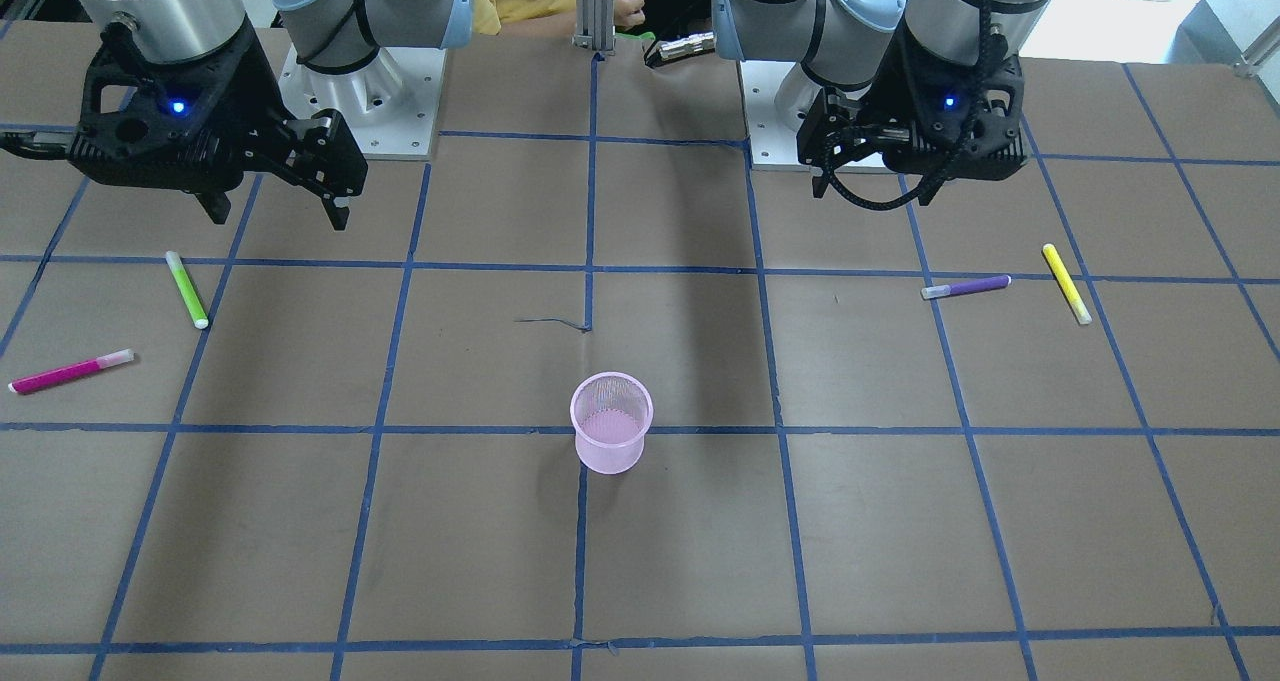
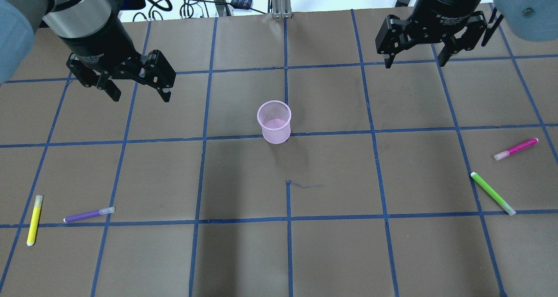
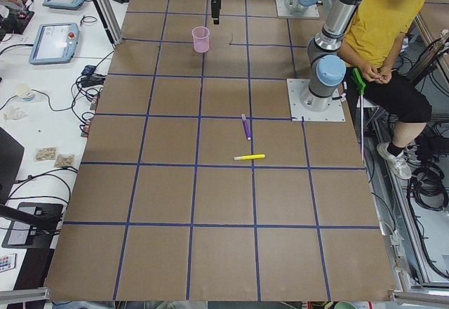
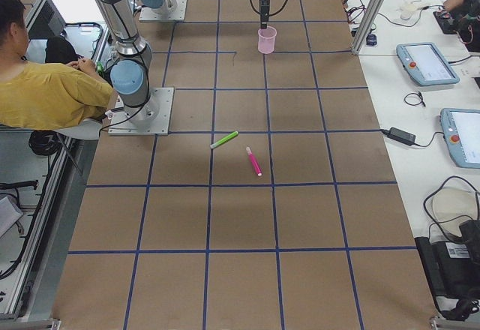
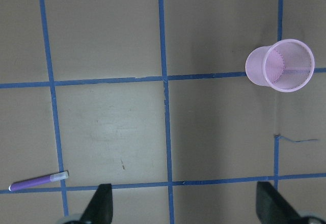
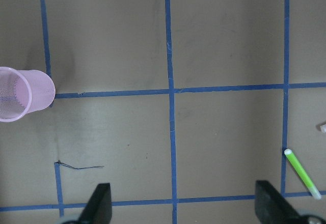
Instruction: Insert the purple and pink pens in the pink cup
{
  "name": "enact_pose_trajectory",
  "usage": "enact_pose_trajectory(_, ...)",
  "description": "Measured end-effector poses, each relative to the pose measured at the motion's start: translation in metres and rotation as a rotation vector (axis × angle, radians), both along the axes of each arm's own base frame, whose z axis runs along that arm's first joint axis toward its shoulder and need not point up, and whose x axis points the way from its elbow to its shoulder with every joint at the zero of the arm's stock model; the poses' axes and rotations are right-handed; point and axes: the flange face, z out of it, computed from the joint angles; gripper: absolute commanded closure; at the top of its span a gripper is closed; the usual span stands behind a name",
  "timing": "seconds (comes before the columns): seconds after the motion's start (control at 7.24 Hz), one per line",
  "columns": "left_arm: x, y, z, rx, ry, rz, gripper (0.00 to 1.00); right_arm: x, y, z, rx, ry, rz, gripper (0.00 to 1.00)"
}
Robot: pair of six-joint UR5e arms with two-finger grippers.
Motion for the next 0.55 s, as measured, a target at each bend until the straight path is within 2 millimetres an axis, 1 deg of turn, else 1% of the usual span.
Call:
enact_pose_trajectory(0.14, 0.007, 0.008, -0.016, 0.036, -0.012, -0.08, 0.0, -0.009, -0.004, 0.0, -0.002, 0.003, 0.055, 0.0)
enact_pose_trajectory(0.28, 0.02, 0.011, -0.028, 0.066, -0.015, -0.135, 0.0, -0.032, -0.01, 0.0, 0.001, 0.006, 0.101, 0.0)
enact_pose_trajectory(0.41, 0.045, 0.011, -0.04, 0.099, -0.005, -0.194, 0.0, -0.065, -0.016, 0.0, 0.007, 0.004, 0.161, 0.0)
enact_pose_trajectory(0.55, 0.075, 0.013, -0.056, 0.139, 0.023, -0.269, 0.0, -0.102, -0.02, -0.002, 0.013, 0.0, 0.265, 0.0)
